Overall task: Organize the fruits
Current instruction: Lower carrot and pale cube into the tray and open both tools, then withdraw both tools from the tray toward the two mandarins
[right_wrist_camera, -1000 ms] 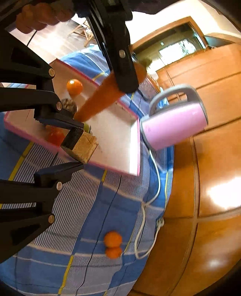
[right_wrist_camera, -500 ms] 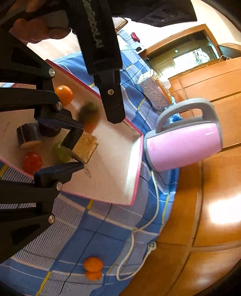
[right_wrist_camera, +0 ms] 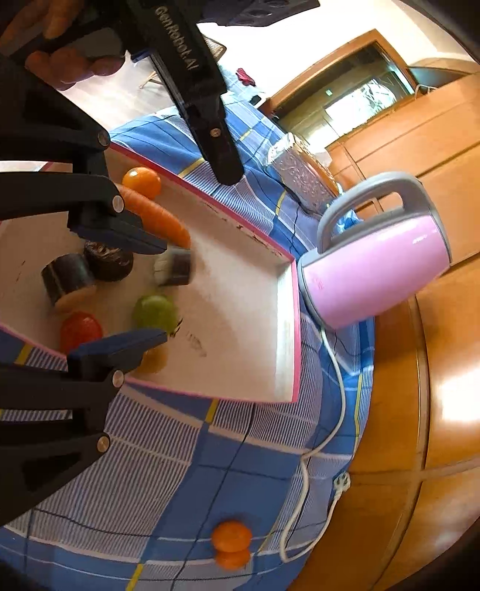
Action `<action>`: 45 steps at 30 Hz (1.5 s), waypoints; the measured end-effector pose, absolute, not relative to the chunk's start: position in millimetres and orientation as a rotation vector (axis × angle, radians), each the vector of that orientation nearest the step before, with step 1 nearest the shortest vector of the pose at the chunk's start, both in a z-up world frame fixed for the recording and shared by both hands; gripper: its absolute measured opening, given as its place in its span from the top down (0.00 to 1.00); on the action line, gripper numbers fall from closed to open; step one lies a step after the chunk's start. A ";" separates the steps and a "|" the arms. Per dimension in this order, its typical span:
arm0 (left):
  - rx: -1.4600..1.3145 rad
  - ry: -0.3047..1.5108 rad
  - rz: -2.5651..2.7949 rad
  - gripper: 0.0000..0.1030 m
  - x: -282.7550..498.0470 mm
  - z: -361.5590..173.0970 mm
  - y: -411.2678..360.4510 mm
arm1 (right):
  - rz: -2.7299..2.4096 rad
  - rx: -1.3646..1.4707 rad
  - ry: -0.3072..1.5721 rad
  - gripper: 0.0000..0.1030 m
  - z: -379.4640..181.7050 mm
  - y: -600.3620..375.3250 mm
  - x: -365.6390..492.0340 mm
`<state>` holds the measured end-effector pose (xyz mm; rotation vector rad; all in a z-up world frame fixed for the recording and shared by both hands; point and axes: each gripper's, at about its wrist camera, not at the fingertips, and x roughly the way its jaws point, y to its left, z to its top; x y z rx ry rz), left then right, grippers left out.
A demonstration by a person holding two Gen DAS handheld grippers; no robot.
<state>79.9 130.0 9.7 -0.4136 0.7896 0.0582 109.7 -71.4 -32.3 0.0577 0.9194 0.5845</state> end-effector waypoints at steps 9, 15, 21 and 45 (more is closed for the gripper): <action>-0.293 0.796 0.045 0.57 71.4 4.3 94.5 | 0.516 0.069 0.902 0.59 -31.2 -95.5 95.0; -0.233 0.781 0.019 0.57 65.5 8.7 73.5 | 0.486 0.055 0.882 0.59 -28.9 -103.1 87.2; -0.190 0.781 -0.015 0.57 63.1 9.3 53.4 | 0.447 0.057 0.863 0.59 -27.6 -118.6 80.2; -0.049 0.820 -0.166 0.57 67.8 0.7 -30.5 | 0.220 0.171 0.852 0.59 -36.2 -214.9 81.8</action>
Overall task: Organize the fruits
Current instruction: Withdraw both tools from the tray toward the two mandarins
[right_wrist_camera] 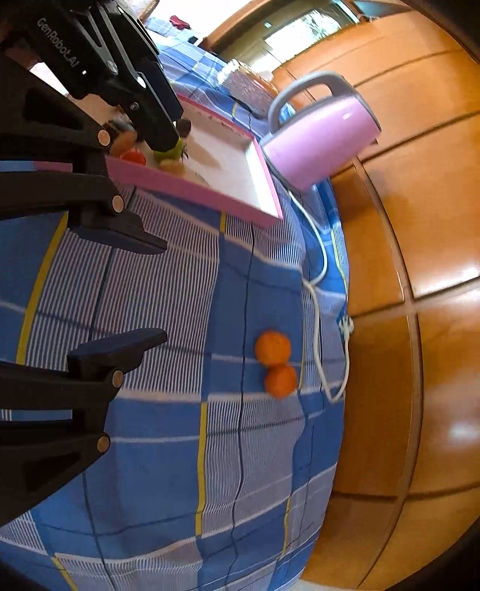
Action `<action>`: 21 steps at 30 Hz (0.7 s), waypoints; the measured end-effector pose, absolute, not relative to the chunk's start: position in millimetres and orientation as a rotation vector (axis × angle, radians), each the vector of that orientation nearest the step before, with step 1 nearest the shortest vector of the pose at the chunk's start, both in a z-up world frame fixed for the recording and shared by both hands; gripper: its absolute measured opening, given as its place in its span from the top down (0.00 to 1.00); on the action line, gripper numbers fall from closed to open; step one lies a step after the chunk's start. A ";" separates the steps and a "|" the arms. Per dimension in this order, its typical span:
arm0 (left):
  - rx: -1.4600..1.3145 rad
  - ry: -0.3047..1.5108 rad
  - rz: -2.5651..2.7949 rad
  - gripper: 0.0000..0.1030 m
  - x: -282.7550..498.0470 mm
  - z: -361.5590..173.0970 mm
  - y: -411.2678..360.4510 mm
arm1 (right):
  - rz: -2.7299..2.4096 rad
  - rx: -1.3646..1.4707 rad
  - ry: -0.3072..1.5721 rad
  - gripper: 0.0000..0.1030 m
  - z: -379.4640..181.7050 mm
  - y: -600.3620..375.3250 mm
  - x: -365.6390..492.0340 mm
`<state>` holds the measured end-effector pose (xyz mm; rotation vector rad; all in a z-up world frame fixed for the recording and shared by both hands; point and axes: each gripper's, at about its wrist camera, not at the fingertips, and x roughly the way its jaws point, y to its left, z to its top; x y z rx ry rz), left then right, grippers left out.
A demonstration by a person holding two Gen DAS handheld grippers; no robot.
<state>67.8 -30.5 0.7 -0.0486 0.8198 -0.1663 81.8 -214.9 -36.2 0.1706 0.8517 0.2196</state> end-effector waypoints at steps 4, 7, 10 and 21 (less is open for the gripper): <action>-0.020 0.827 -0.197 0.57 70.4 -2.4 -47.4 | 0.183 0.191 0.854 0.59 -39.1 -230.5 83.5; 0.000 0.832 -0.219 0.57 73.1 -5.0 -59.7 | 0.155 0.205 0.856 0.59 -41.1 -242.4 85.5; 0.013 0.840 -0.233 0.57 76.6 -8.9 -69.2 | 0.131 0.211 0.862 0.59 -44.3 -252.2 88.4; 0.038 0.866 -0.245 0.57 102.1 -21.8 -94.2 | 0.089 0.204 0.876 0.59 -52.4 -276.3 111.2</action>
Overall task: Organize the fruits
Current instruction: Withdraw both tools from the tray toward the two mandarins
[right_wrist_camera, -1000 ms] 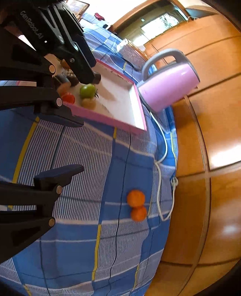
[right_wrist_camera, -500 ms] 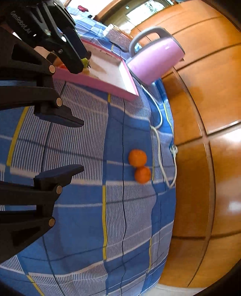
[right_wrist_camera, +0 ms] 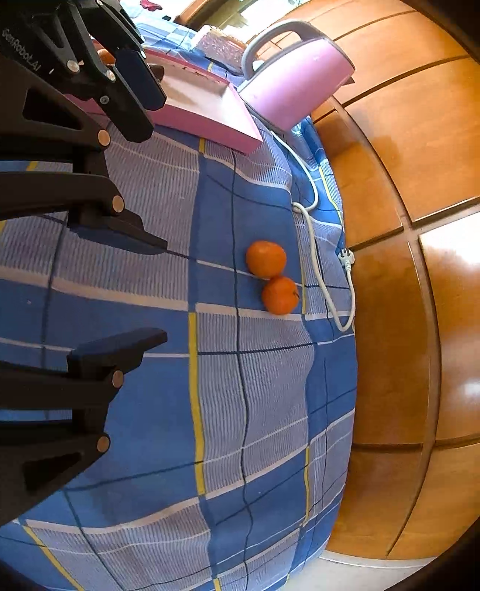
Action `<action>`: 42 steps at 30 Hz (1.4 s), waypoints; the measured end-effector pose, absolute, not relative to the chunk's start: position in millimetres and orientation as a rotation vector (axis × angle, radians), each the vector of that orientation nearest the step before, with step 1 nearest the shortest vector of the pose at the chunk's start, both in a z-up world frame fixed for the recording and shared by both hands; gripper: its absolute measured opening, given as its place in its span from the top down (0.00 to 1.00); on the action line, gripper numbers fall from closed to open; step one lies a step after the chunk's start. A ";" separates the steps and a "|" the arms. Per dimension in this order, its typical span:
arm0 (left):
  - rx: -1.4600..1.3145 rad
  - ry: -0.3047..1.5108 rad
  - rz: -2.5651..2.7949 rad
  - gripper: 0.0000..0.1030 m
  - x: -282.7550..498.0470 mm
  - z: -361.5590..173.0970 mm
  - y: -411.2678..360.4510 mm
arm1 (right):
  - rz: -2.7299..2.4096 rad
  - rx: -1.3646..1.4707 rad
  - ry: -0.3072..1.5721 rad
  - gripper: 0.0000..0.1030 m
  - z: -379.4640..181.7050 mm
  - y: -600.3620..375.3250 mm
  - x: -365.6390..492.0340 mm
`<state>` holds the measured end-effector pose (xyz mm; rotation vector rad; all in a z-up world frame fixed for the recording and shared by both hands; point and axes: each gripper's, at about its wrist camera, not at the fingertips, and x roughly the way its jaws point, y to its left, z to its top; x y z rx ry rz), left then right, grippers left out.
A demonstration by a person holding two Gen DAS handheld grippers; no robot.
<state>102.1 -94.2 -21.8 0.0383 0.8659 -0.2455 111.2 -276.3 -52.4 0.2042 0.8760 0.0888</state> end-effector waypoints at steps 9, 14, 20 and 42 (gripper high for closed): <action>0.025 0.881 -0.253 0.57 133.9 -33.5 -106.8 | 0.088 0.193 0.883 0.59 -54.3 -282.3 135.9; -0.008 0.893 -0.252 0.60 154.3 -38.1 -110.6 | 0.088 0.193 0.880 0.59 -54.0 -283.8 155.5; -0.033 0.900 -0.264 0.60 180.2 -42.9 -116.6 | 0.084 0.214 0.872 0.59 -53.0 -292.7 181.1; -0.006 0.880 -0.336 0.59 221.6 -60.5 -148.0 | 0.110 0.256 0.876 0.59 -61.9 -296.4 228.8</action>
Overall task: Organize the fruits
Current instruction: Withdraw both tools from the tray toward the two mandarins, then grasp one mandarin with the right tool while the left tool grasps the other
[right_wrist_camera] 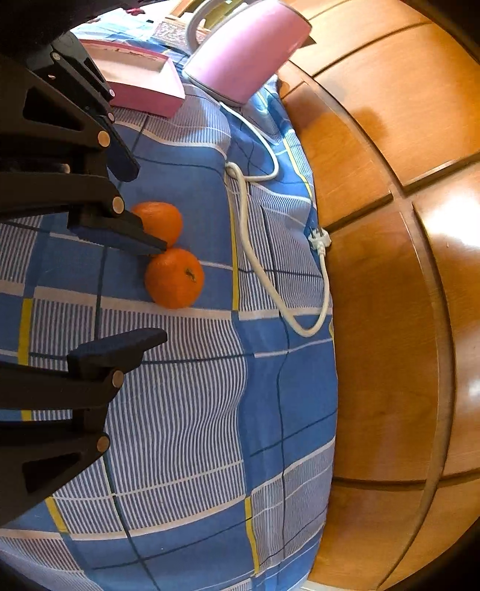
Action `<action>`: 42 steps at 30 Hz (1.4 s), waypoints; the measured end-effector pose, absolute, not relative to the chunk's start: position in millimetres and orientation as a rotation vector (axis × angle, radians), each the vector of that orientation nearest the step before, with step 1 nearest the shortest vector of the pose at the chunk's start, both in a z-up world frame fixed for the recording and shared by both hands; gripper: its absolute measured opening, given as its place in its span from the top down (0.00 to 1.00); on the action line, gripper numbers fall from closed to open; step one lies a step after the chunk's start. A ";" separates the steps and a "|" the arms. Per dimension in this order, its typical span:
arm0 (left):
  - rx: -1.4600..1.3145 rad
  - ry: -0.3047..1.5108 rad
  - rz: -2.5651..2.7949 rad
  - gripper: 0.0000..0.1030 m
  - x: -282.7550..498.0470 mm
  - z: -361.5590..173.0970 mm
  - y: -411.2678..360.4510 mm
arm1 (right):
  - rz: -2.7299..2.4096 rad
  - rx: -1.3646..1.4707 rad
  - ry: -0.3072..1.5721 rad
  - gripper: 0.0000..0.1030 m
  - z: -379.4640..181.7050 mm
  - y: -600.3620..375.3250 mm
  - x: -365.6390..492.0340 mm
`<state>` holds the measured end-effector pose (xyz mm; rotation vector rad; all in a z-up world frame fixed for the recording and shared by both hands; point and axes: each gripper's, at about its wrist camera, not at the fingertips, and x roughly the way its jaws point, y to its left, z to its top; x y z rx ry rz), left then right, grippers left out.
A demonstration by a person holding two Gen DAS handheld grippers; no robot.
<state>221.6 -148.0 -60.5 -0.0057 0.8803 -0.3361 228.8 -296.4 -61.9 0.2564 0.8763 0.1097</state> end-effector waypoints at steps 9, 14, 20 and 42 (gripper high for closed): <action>-0.033 0.891 -0.344 0.63 236.8 -69.2 -148.3 | 0.140 0.272 0.882 0.59 -62.9 -287.1 239.7; -0.034 0.874 -0.343 0.62 243.0 -70.4 -151.3 | 0.124 0.267 0.874 0.59 -61.5 -281.8 247.8; -0.050 0.862 -0.344 0.63 249.8 -74.2 -153.0 | 0.107 0.284 0.882 0.59 -63.8 -285.1 257.8; -0.123 0.879 -0.287 0.66 225.8 -70.8 -121.0 | 0.152 0.279 0.886 0.62 -65.3 -275.4 254.2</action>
